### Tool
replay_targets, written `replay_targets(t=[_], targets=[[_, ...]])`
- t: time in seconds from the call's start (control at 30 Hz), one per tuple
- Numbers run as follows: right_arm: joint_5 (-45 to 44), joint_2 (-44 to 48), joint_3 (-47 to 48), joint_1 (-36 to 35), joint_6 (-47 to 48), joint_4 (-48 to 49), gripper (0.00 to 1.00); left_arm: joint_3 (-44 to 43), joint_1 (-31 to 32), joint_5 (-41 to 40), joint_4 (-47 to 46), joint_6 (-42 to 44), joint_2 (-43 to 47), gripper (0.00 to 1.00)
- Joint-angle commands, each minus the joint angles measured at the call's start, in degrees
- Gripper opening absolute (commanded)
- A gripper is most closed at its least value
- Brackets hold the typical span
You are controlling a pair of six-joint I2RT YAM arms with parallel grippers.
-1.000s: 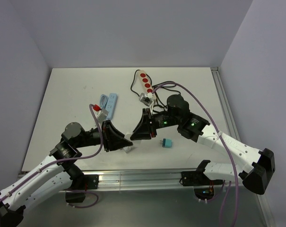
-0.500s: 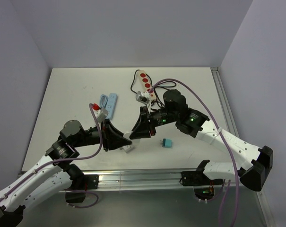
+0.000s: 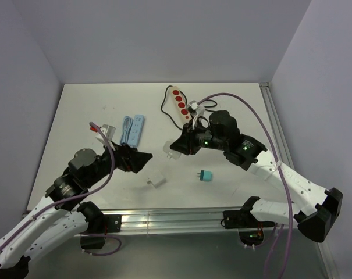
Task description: Insert the plug
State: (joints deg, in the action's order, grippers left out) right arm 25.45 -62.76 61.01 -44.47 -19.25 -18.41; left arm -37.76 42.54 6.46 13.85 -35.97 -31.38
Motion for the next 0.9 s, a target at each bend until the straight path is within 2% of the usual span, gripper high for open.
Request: replay_targets(t=[0.0, 0.07, 0.17, 0.27, 0.37, 0.4, 0.47, 0.5, 0.67, 0.87], targets=[[-10.95, 2.91, -2.03, 3.23, -0.80, 1.71, 0.00, -4.60, -0.18, -16.28, 5.39, -2.97, -1.92, 0.99], [-12.70, 2.73, -2.39, 4.12, 0.25, 3.12, 0.00, -7.06, -0.36, -22.93, 8.47, -4.98, -6.31, 0.99], [-15.34, 0.72, -0.81, 4.56, 5.43, 3.21, 0.00, -10.14, -1.76, -27.01, 11.37, -6.83, -14.22, 0.97], [-20.50, -1.66, 1.91, 4.74, 6.68, 3.12, 0.00, -11.46, -5.79, -26.24, 10.69, -8.68, -20.82, 0.89], [-18.17, -2.10, 2.53, 5.88, 6.85, 6.45, 0.00, -8.92, -10.98, -25.01, 8.57, -10.87, -25.74, 0.85], [-17.55, -1.75, 2.36, 6.23, 6.42, 7.33, 0.00, -8.39, -12.47, -24.57, 7.78, -11.75, -26.97, 0.76], [-16.49, -1.14, 1.83, 6.59, 6.06, 10.14, 0.00, -7.33, -16.17, -25.09, 8.21, -15.27, -30.75, 0.72], [-15.44, -0.70, 1.31, 6.67, 6.06, 11.02, 0.00, -7.07, -16.96, -24.92, 7.17, -15.62, -31.89, 0.66], [-13.85, -2.80, 2.00, 6.76, 6.68, 11.83, 0.00, -5.22, -17.49, -26.58, 1.89, -17.12, -36.64, 0.64], [-11.83, -4.39, 1.05, 7.82, 5.98, 13.57, 0.00, -6.71, -17.49, -29.13, 1.27, -18.09, -41.66, 0.54]])
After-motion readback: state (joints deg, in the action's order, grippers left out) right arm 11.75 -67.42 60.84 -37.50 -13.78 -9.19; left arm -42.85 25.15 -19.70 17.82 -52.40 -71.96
